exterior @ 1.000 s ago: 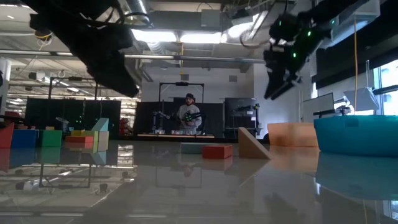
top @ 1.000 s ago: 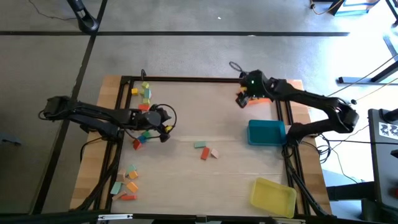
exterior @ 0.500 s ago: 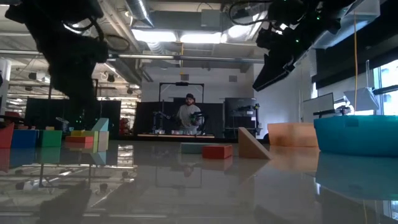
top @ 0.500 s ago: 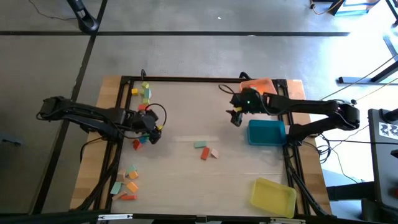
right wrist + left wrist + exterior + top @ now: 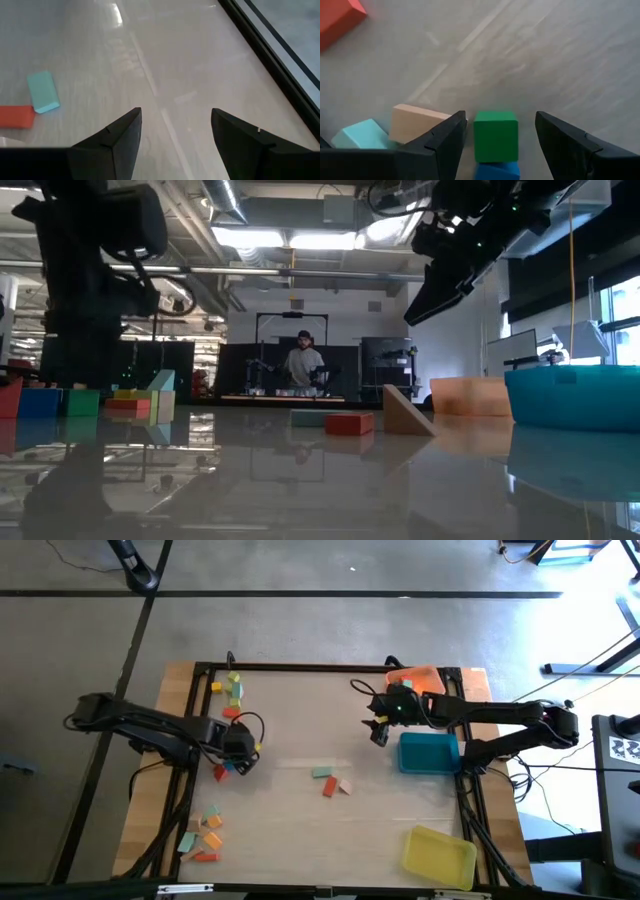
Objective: Sort blocks by size
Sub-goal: Put the green cube block into the orange bin
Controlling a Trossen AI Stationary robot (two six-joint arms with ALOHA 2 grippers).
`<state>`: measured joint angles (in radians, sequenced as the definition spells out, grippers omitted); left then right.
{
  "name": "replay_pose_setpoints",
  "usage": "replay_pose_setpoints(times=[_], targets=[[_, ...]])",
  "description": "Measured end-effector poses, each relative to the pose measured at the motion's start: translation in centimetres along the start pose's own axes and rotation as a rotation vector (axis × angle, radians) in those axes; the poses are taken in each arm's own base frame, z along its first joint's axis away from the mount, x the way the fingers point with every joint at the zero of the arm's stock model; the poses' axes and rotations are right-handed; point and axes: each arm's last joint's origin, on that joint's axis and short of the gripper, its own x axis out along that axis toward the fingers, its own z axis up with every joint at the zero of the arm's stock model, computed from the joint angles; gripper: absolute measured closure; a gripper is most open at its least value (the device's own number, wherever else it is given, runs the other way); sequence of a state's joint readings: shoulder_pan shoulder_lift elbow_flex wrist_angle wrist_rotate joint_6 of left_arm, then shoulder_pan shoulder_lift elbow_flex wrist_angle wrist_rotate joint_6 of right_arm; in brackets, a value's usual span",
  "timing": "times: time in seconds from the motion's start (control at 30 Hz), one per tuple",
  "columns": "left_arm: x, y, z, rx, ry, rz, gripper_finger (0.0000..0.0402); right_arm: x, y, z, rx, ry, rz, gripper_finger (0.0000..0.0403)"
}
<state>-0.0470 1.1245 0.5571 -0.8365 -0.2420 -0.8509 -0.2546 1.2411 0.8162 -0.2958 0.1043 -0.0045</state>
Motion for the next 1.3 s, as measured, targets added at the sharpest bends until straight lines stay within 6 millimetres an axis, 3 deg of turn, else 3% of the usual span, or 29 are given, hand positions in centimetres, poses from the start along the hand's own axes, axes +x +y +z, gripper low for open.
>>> replay_pose_setpoints(times=[0.7, 1.07, 1.3], targets=[[1.7, 0.2, -1.0, 0.011, 0.114, 0.028, 0.0180, 0.0, 0.0, -0.2, -0.003, 0.020, -0.018, 0.0169], [1.8, -0.1, -0.8, 0.079, 0.107, -0.010, 0.0277, 0.0, -0.1, -0.2, -0.003, 0.021, -0.018, 0.0169], [1.2, -0.4, -0.4, 0.102, 0.107, -0.033, 0.0283, 0.0, -0.1, 0.3, 0.003, -0.027, -0.018, 0.0168]])
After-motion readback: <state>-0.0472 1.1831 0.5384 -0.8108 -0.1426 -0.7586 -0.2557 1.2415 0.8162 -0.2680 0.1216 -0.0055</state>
